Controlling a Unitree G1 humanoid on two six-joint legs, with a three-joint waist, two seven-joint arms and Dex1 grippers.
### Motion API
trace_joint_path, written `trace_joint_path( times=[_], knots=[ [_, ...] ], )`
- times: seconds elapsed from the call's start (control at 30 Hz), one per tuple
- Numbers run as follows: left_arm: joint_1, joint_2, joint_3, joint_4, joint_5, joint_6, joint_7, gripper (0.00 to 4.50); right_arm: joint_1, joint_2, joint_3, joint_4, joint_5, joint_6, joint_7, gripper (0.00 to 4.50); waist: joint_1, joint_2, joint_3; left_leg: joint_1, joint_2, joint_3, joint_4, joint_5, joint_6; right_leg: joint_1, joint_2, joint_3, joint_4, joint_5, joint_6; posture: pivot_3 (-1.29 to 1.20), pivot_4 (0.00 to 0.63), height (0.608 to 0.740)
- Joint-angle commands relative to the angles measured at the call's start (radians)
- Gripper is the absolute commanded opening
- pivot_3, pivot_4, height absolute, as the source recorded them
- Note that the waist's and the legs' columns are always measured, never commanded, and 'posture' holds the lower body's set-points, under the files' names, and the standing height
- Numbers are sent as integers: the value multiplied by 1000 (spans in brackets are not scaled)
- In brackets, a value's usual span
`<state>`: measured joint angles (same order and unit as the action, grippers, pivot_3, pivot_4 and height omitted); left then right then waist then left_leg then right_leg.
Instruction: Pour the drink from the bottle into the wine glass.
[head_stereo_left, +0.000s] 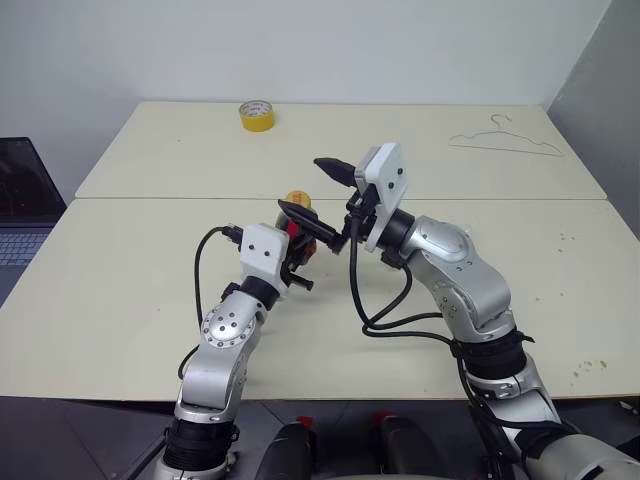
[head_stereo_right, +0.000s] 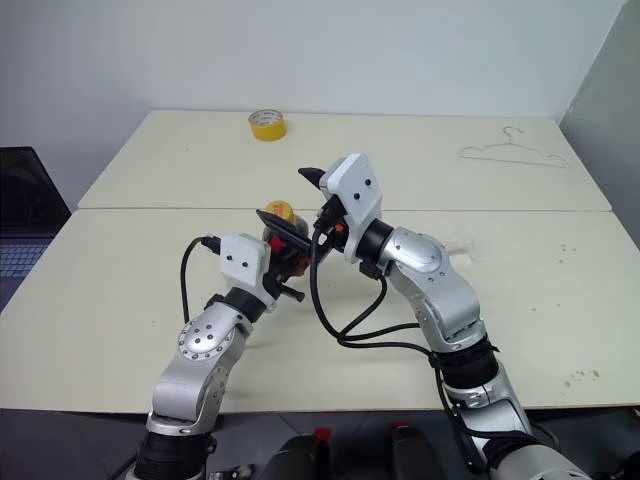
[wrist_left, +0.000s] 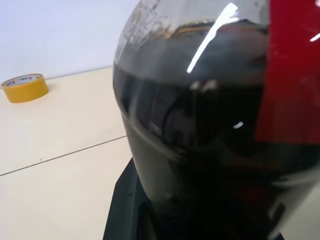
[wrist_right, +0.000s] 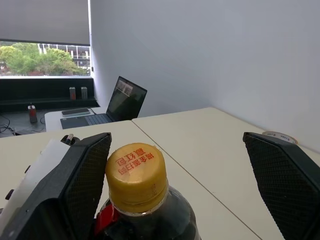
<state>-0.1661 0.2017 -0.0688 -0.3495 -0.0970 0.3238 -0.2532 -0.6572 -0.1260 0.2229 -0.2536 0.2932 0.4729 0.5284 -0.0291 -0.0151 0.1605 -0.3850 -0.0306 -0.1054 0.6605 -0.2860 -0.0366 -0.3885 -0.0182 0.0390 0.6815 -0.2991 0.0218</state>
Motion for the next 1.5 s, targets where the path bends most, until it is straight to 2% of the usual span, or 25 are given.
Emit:
trace_joint_path(
  times=[0.03,0.4,0.73,1.07,1.23,1.5],
  knots=[
    [-19,3,22,-33,-11,-28,-5,585,-13,-7,1,-37,-15,-38,5,4500,0,0,0,0,0,0,0,0,0,0,0,0,0,0,0,0,150,740],
    [-20,7,23,-29,-14,-30,-16,585,-11,-51,0,-16,-81,-52,-13,4500,0,0,0,0,0,0,0,0,0,0,0,0,0,0,0,0,150,740],
    [-19,14,41,-22,-16,-31,-19,585,25,-118,-96,-61,-19,-13,-23,4500,0,0,0,0,0,0,0,0,0,0,0,0,0,0,0,0,150,740],
    [-28,12,52,-14,-16,-33,-19,579,84,-173,-116,-144,34,50,-16,4500,-1,0,0,0,0,0,0,0,0,0,0,0,0,0,0,0,150,740],
    [-32,11,50,-13,-15,-32,-21,563,75,-147,-75,-202,100,104,24,4500,-1,0,0,0,0,0,0,0,0,0,0,0,0,0,0,0,150,740],
    [-31,10,34,-19,-8,-33,-23,563,-6,-48,7,-129,62,92,-8,4500,0,0,0,0,0,0,0,0,0,0,0,0,0,0,0,0,150,740]
  ],
)
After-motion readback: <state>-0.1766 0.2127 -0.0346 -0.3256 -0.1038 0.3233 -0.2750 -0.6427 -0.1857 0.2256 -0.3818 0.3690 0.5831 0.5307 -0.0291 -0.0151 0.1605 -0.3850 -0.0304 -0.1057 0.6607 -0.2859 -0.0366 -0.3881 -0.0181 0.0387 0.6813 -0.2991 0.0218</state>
